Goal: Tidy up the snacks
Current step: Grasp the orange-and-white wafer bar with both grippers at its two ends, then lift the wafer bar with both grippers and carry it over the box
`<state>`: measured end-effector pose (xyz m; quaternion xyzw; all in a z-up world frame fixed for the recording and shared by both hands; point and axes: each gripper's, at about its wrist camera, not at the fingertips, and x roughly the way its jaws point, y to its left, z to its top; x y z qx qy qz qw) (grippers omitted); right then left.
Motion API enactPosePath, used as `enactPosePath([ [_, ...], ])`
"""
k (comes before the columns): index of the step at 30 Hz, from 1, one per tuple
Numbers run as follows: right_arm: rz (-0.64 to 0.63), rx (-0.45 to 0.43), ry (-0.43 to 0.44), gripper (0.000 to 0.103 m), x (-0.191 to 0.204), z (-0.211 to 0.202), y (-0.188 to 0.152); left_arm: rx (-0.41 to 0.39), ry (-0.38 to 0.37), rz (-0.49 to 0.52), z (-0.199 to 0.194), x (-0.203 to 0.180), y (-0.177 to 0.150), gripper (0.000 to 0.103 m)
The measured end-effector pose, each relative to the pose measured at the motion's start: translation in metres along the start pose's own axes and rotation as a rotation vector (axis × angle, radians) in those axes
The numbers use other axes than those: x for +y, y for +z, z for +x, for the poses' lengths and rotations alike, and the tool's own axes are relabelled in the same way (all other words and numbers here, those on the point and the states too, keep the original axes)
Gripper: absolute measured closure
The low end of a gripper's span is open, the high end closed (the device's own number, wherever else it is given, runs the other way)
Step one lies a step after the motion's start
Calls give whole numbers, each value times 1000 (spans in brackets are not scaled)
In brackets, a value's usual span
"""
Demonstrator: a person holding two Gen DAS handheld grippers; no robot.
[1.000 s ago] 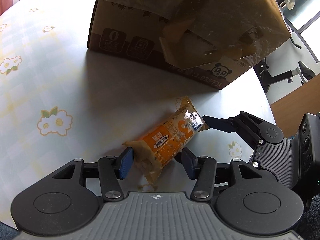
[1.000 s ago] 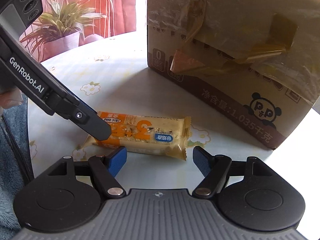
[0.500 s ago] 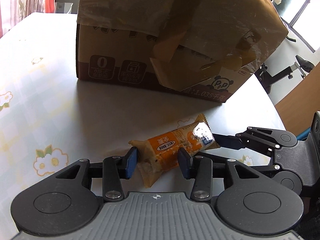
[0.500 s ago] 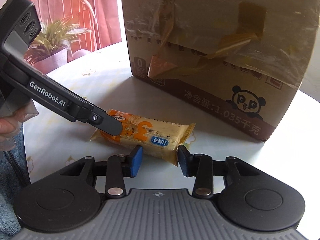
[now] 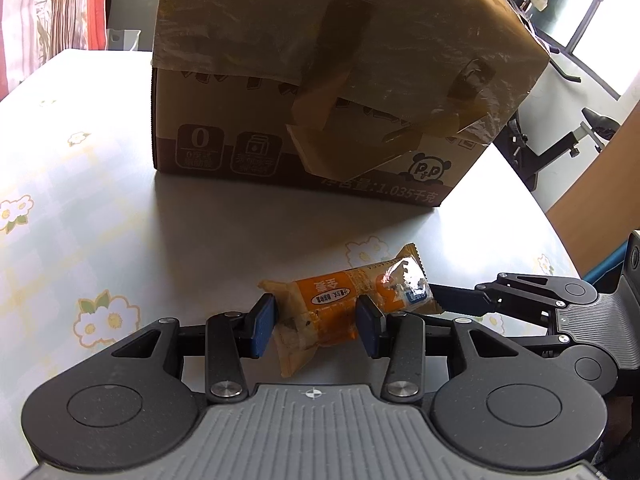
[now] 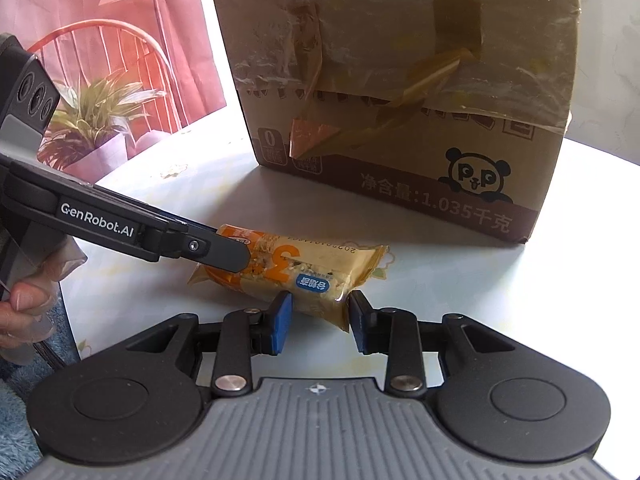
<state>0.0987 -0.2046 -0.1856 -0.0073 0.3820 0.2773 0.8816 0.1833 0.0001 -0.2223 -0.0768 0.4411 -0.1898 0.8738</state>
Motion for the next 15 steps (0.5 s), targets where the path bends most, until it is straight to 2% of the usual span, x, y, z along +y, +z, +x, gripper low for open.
enactPosePath([
  [9, 31, -28, -13, 69, 1, -11, -1, -26, -8, 27, -8, -4, 0, 57],
  [15, 18, -69, -27, 69, 2, -22, 4, -77, -26, 54, -23, -8, 8, 57],
])
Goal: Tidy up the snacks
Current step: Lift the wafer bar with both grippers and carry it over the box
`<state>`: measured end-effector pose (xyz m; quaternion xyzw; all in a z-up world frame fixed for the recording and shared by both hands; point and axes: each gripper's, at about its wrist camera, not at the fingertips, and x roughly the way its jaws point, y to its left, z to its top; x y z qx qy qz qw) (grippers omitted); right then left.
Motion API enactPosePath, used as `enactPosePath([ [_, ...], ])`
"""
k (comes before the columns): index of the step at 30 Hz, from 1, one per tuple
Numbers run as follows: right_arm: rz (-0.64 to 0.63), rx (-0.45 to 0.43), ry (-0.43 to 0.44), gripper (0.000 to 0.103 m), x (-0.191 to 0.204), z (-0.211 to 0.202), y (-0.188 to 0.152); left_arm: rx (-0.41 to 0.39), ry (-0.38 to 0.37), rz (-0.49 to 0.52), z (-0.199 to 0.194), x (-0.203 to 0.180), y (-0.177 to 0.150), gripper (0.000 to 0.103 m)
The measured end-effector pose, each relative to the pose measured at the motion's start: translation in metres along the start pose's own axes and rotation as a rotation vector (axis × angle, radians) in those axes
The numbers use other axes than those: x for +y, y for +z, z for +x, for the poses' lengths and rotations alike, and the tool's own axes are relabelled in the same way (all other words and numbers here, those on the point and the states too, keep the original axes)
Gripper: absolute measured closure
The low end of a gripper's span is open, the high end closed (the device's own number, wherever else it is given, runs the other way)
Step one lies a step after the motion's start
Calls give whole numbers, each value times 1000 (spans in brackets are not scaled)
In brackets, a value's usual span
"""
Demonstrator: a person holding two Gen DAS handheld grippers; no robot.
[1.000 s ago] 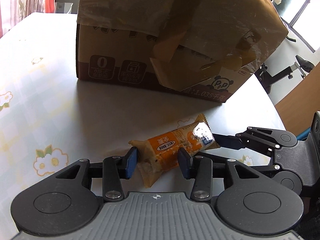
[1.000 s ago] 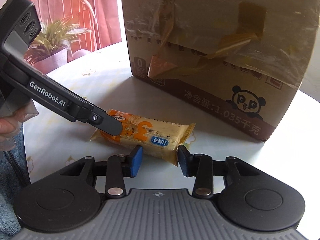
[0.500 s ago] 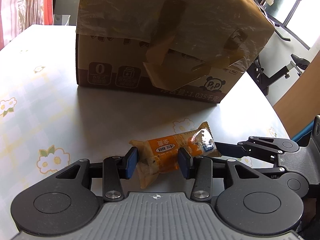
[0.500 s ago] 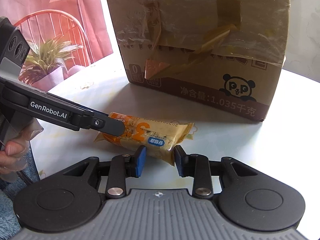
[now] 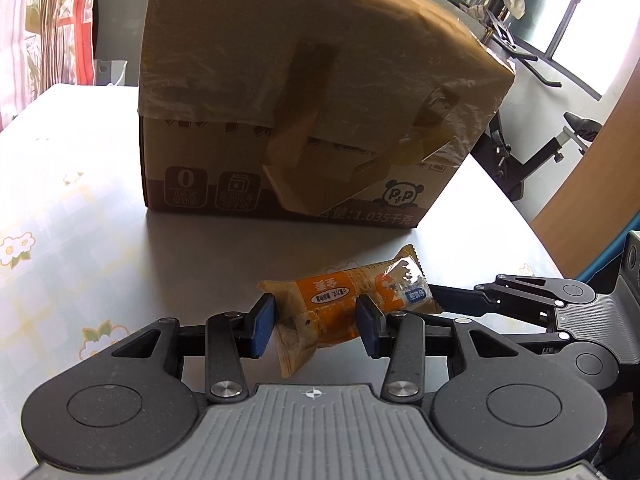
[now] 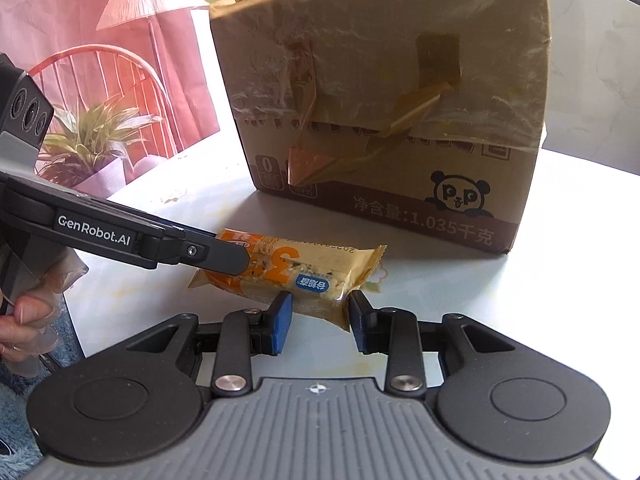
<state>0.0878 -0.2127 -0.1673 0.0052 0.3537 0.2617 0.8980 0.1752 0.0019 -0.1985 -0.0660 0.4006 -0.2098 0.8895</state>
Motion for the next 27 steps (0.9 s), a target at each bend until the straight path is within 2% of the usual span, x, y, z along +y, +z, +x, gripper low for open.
enactPosePath([
  [9, -54, -136, -29, 69, 1, -36, 42, -161, -35, 92, -45, -24, 47, 57],
  [18, -102, -274, -46, 69, 2, -77, 112, -322, -79, 132, -92, -44, 113, 57],
  [22, -116, -303, -43, 69, -8, -79, 147, -357, -75, 159, -96, -52, 145, 57],
  [27, -112, -278, -65, 69, -32, -58, 188, -337, -67, 158, -75, -54, 182, 58],
])
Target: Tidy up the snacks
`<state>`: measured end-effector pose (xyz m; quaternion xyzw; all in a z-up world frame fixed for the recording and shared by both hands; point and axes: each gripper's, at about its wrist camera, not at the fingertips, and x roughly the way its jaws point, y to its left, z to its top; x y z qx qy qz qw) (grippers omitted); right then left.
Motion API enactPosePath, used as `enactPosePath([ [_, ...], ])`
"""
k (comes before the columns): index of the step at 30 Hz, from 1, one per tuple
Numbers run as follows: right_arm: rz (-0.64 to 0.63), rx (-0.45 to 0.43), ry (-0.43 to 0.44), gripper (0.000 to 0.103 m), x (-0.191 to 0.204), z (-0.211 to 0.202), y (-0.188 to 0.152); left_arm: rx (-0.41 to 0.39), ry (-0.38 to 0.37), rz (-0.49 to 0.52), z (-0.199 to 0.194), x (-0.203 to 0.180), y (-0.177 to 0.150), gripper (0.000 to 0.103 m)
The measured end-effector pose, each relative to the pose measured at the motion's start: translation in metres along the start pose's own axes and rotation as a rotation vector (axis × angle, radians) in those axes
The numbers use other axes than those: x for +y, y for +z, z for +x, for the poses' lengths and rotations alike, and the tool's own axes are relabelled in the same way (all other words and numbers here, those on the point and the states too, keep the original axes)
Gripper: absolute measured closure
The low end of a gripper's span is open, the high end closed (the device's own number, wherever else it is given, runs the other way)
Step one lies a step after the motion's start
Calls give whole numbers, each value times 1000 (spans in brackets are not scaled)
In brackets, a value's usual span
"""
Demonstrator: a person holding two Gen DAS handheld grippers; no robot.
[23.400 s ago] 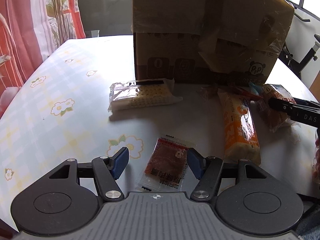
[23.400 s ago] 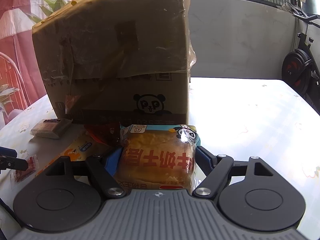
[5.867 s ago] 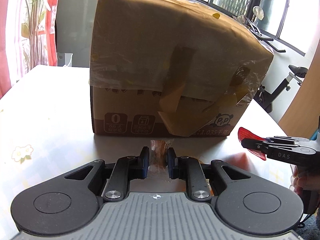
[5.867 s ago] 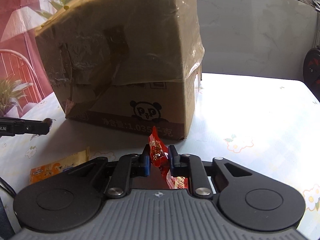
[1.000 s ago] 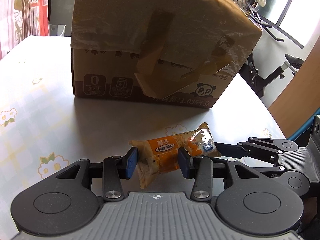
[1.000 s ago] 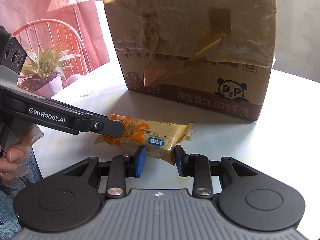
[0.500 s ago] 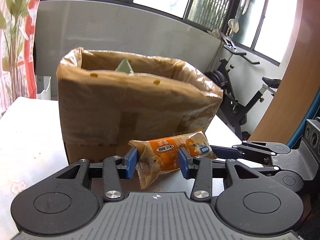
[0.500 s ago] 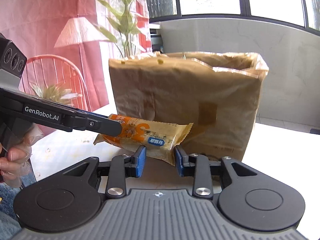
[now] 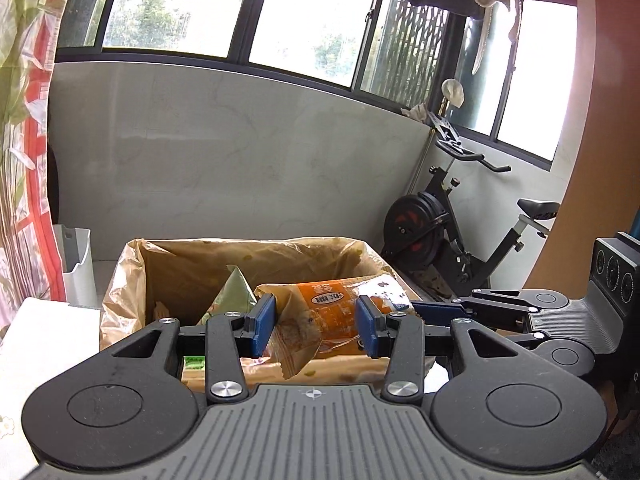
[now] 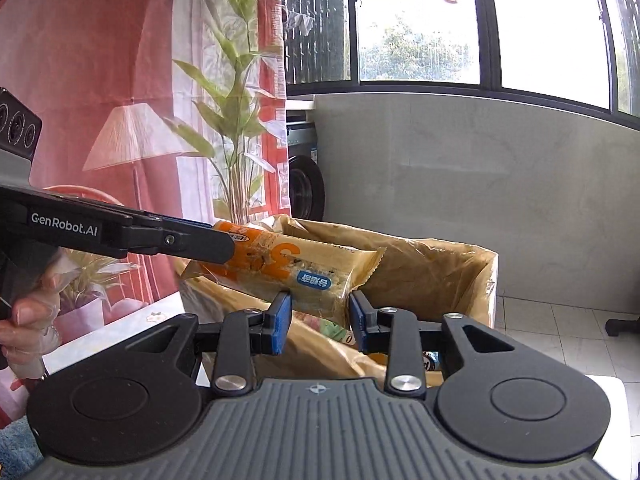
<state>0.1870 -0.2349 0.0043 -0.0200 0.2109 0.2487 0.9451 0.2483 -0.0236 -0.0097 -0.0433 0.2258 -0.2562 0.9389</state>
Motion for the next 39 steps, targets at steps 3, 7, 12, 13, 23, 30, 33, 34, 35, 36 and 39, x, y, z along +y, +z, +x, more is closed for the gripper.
enactPosePath([
  [3, 36, 54, 5, 69, -19, 23, 13, 30, 6, 2, 22, 4, 8, 58],
  [7, 59, 123, -20, 69, -33, 45, 18, 86, 38, 13, 45, 12, 4, 58],
  [12, 76, 183, -54, 68, -37, 62, 13, 127, 72, 19, 65, 15, -3, 58],
  [13, 83, 190, -56, 68, -38, 64, 11, 133, 76, 18, 67, 18, -4, 58],
  [23, 128, 227, -84, 67, -36, 73, 2, 144, 101, 41, 74, 21, -5, 56],
  [30, 123, 220, -126, 60, -34, 70, 6, 118, 130, 63, 63, 19, -1, 43],
  [33, 141, 196, -135, 43, -35, 62, 8, 87, 144, 69, 49, 19, 3, 33],
  [34, 148, 186, -141, 40, -35, 59, 9, 74, 155, 75, 44, 19, 5, 27],
  [35, 152, 177, -147, 35, -35, 55, 10, 61, 166, 81, 38, 18, 6, 24],
  [36, 155, 166, -153, 30, -34, 51, 11, 45, 176, 88, 32, 18, 7, 18],
  [39, 178, 108, -157, 16, -32, 33, 14, -8, 196, 112, 9, 15, 12, 12],
])
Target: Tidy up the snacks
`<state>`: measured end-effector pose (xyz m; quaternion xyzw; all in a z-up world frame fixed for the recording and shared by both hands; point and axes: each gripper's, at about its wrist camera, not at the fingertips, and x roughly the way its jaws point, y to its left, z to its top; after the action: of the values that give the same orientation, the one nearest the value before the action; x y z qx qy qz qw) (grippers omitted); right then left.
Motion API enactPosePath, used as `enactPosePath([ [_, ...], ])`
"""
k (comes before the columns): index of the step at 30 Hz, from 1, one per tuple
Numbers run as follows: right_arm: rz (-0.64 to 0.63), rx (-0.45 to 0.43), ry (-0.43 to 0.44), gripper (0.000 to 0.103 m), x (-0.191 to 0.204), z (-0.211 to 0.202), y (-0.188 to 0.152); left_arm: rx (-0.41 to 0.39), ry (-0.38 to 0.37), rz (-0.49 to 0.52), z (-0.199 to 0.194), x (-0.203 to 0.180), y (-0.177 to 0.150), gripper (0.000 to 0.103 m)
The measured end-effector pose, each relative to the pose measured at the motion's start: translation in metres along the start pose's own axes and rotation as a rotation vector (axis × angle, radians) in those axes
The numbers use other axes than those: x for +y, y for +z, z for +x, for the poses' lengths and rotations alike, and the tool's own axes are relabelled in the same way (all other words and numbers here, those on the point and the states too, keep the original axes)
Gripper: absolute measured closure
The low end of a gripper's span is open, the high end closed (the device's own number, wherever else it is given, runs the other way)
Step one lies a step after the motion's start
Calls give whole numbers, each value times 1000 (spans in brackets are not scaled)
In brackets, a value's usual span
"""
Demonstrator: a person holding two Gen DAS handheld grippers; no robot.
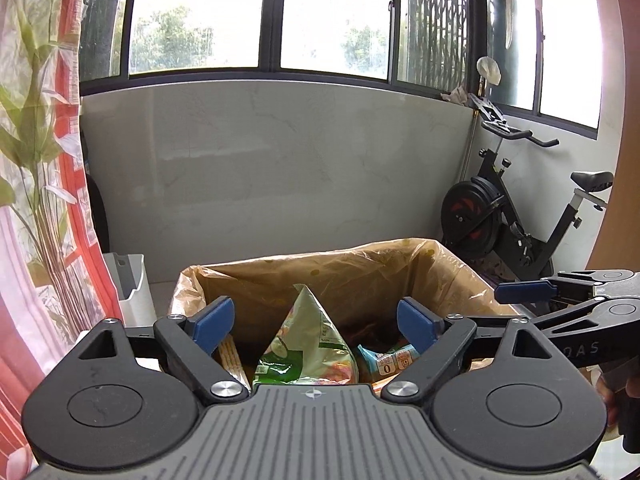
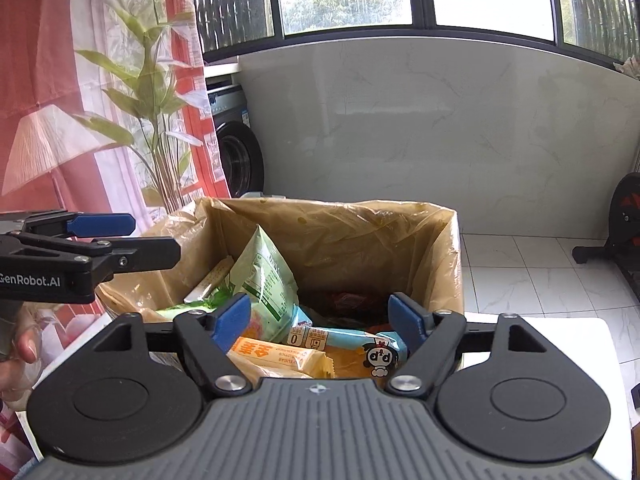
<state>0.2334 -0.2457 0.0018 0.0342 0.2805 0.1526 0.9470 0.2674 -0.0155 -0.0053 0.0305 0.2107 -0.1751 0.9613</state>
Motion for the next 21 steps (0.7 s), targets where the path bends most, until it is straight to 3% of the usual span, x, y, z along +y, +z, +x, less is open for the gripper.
enactPosePath([
  [3, 53, -54, -1, 6, -2, -20, 1, -39, 42, 8, -24, 2, 4, 9],
  [7, 81, -91, -101, 2, 4, -47, 4, -104, 136, 30, -55, -5, 8, 5],
  [9, 90, -126, -94, 0, 5, -62, 4, -130, 172, 34, -73, -10, 9, 4],
  [15, 87, -178, -103, 0, 16, -96, 2, -138, 157, -23, -106, -17, 12, 4],
  [21, 69, -178, -129, 0, 31, -114, -3, -165, 214, -58, -133, -22, 13, 4],
])
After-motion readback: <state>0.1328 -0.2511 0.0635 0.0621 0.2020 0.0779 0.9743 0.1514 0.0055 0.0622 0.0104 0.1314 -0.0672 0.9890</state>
